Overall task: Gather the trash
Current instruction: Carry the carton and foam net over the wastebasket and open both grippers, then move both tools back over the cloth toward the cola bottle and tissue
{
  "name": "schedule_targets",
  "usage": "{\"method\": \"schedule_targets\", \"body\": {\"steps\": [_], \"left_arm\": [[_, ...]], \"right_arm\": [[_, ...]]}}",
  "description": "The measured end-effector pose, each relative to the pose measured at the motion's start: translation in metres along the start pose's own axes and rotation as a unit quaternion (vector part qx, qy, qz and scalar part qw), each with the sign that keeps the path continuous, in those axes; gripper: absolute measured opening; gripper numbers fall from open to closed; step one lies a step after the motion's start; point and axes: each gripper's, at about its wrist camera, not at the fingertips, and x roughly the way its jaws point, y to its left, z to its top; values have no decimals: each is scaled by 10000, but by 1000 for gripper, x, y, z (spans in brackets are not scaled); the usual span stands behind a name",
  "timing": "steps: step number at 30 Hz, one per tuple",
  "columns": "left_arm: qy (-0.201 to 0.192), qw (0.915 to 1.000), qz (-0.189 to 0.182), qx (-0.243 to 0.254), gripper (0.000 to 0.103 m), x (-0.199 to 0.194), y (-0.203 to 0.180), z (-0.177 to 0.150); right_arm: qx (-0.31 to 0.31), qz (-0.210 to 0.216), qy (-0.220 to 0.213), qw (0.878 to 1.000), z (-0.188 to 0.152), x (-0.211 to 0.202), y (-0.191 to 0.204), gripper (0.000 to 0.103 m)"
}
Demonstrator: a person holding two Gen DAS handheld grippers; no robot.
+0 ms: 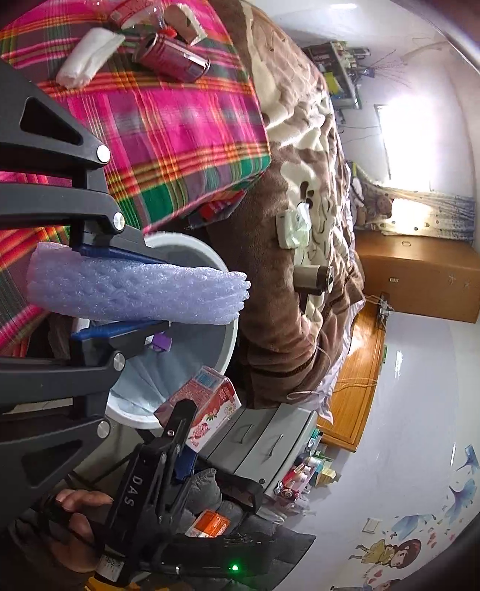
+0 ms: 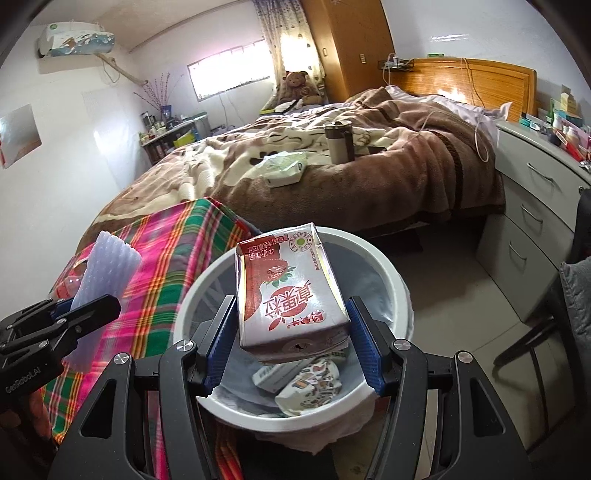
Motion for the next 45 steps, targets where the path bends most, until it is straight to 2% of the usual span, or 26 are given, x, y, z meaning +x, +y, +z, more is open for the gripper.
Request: {"method": "schedule_targets", "body": {"steps": [13,15,17,19,20,23,33,45], "left_arm": [[306,9992,-229,-104,29,44,-7,8],[303,9992,-257,-41,32,46,-9,7],[319,9991,-274,-17,47,47,-10,6],[328,9989,-336,-63,53,46,-8,6],[316,9988,-361,-66,53,46,-7,5],[280,9993,-252,-79,58,43,-4,5],[124,9995,-186,-230,59,20,13,-1],[-236,9987,251,-389,59,-32,45,-14]], "right_arm": [[-103,-291,425,9986,-4,28,-14,61],[-116,-323,457,9984,-5,30,-15,61],[-144,-400,417,9982,-5,29,-15,62],[-174,-497,426,9977,-4,28,-15,62],[-172,-513,413,9977,-4,27,-15,62],[-180,-535,337,9978,-4,23,-14,73],[-137,-421,227,9988,-2,17,-3,73],[-261,15,-88,9996,-4,1,36,73]]}}
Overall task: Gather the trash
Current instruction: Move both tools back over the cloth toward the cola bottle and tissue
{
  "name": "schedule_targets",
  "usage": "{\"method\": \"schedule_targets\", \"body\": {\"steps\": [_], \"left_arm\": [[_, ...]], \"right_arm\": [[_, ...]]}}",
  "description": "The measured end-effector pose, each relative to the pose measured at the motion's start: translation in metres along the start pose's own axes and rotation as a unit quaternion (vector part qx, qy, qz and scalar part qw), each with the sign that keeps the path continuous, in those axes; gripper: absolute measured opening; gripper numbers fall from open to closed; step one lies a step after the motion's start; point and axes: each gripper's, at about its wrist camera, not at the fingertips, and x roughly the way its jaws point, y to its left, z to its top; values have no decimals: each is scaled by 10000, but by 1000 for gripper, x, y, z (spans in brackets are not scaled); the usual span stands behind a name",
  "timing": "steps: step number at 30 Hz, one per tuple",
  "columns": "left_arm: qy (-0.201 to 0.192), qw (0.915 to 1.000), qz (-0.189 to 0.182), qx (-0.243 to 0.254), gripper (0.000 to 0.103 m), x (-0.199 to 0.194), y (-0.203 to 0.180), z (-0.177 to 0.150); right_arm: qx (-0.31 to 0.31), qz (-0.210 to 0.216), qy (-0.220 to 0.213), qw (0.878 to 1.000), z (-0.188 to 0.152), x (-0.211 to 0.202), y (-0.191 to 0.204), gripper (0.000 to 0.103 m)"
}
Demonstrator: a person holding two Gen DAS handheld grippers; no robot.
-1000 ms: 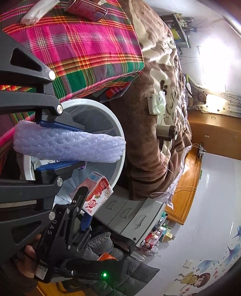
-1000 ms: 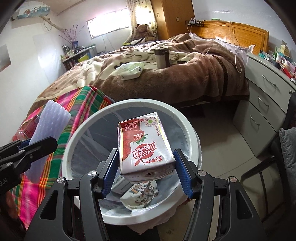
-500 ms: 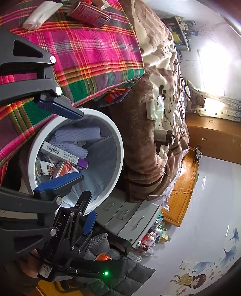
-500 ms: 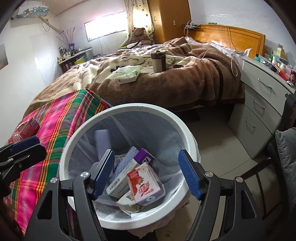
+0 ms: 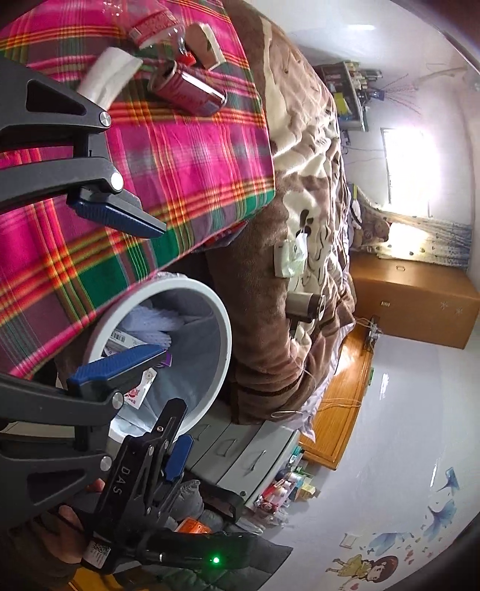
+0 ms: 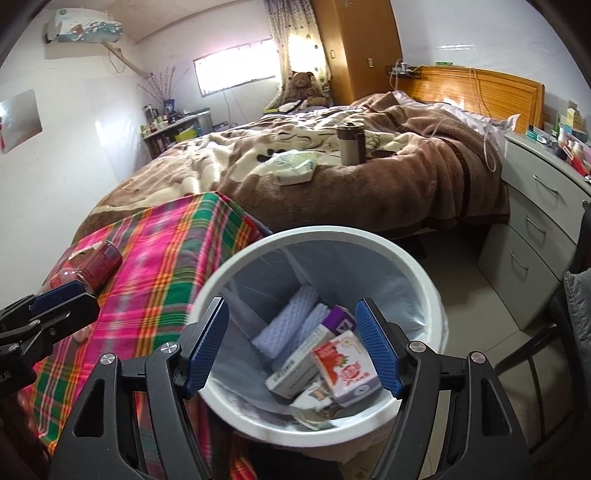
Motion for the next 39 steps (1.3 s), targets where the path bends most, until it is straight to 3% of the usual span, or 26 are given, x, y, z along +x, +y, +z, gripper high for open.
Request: {"method": "schedule_targets", "body": {"steps": [13,25,39], "left_arm": [[-203,9968,646,-412,60,-48,89,-18],[-286,9865,1372,-842,62,-80,185,-26],[60,9861,1485,-747,63,-68,253,-19]], "right_arm": [[-595,920,89,9939,-8,15,85,73],[-1207,1511,438,9802,-15,37,158,73],[-1911,1985,1085,9551,-29,72,229,73]]}}
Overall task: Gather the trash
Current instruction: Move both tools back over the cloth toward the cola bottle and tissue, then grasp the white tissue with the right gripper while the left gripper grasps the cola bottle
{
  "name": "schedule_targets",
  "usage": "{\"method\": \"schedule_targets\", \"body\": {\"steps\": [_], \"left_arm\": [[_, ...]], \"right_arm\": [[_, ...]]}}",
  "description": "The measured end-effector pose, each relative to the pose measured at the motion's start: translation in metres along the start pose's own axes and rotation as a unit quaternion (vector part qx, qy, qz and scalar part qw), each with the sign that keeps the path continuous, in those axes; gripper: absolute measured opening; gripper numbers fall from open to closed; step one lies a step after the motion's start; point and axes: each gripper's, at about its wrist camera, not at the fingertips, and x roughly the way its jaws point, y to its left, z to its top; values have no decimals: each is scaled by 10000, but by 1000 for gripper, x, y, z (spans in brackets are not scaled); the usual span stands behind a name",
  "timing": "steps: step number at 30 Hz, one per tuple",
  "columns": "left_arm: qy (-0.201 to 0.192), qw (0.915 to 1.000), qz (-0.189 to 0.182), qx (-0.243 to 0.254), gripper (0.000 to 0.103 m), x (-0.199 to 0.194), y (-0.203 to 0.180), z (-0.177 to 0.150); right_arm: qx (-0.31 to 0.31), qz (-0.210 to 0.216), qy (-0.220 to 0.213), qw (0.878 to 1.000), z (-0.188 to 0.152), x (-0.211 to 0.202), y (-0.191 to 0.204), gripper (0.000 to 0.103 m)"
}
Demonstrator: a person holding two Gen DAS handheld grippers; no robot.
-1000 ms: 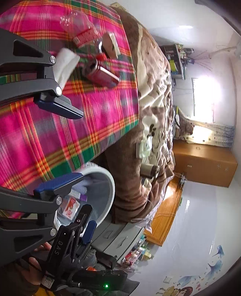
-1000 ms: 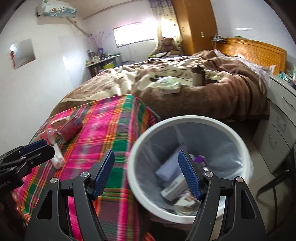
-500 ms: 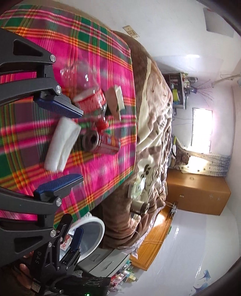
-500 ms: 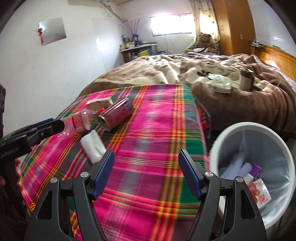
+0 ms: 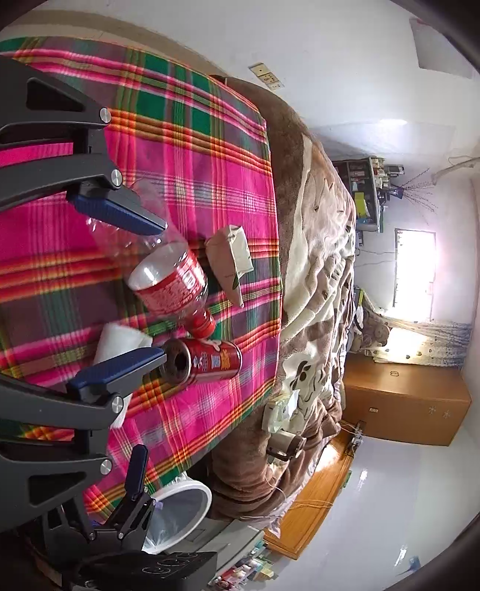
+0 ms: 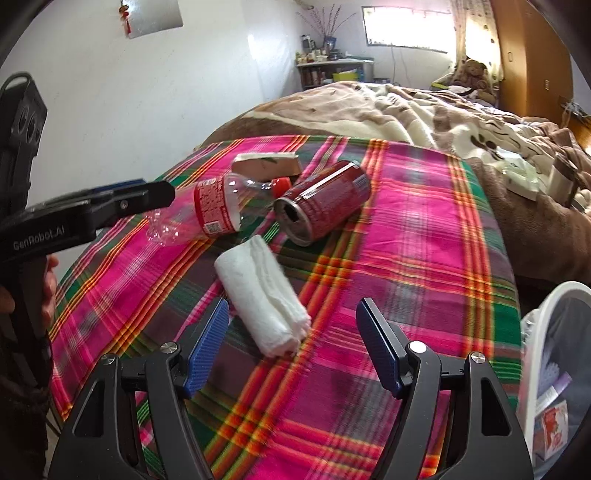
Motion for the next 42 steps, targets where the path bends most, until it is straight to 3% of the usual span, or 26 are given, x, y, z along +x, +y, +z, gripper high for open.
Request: {"method": "schedule_targets", "body": {"steps": [7,12,22,29,33,42], "left_arm": [[343,9992,-39,193,63,22,14,3],[469,9984,-98,308,69,31,19,10],[968,9931,-150,651,69,60,11,9],[1072,9922,-101,630,69,70,6,9],[1164,9913,-32,617,69,76,4,8],[1101,9933,-83,325,66,75,10,4]], "right_arm": [[-280,20,286,9992,6,17,11,73],[-374,117,523,9979,6,25,17,73],[-316,45,559,9979,3,24,16,73],[-280,-40,538,9982,6,27,14,65],[-343,-30,556,9979,7,28,14,50],[-337,-50,531,9980,4,22,13,34]]}}
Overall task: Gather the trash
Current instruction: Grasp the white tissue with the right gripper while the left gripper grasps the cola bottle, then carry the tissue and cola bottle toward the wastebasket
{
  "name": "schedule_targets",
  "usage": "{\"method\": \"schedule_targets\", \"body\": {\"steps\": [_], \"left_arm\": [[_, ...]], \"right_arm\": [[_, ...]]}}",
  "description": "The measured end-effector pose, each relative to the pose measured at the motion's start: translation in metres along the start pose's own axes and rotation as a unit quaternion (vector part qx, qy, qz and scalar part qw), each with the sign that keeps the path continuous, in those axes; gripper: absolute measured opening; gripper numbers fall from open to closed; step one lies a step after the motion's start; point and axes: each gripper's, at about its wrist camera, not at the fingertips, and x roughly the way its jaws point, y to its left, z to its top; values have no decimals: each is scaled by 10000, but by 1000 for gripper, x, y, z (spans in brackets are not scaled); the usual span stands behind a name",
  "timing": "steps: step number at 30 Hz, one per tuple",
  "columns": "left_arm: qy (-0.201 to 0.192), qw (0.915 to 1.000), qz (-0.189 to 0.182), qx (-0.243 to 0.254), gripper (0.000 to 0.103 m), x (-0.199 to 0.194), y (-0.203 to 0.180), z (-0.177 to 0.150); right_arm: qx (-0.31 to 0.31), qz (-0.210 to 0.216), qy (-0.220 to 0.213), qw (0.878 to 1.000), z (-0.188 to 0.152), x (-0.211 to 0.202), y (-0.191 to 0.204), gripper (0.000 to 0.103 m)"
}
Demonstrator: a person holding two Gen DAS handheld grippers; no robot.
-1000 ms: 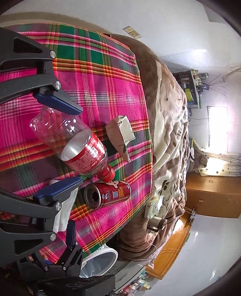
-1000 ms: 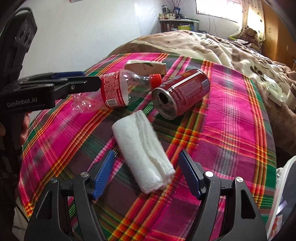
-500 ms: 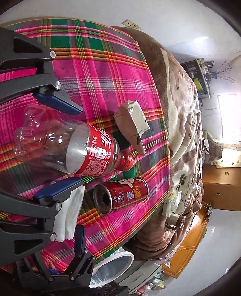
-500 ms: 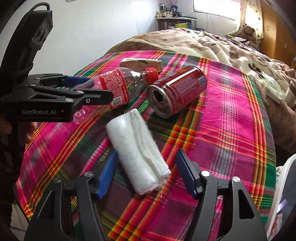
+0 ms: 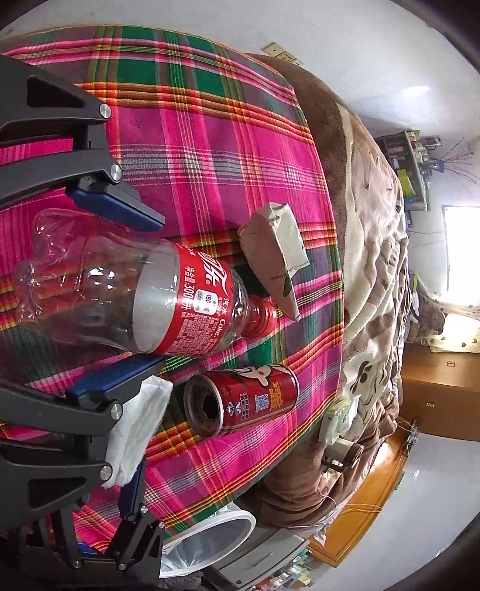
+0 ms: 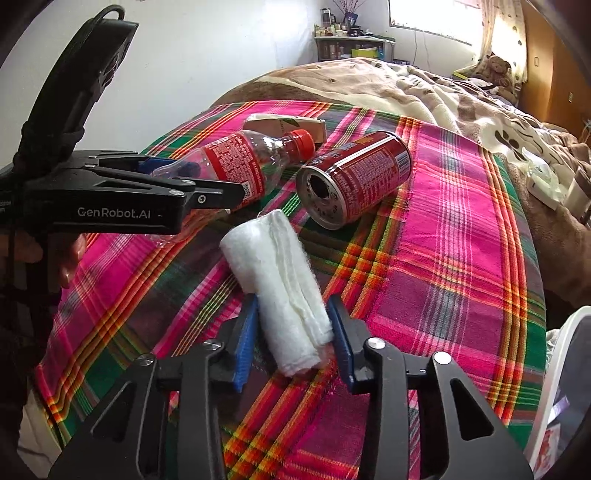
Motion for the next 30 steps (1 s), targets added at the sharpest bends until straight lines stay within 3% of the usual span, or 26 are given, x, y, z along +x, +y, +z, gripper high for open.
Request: {"method": "schedule_targets", "body": {"steps": [6,30], "left_arm": [[-126,9997,-29,-188,63,-6,0,-8],[-665,9974,77,-276,63,-71,-30,-44]], "right_arm": [[151,-58,-132,9998,-4,-6,-4,27],[716,-135,-747,9945,-19,-48,-24,26]]}}
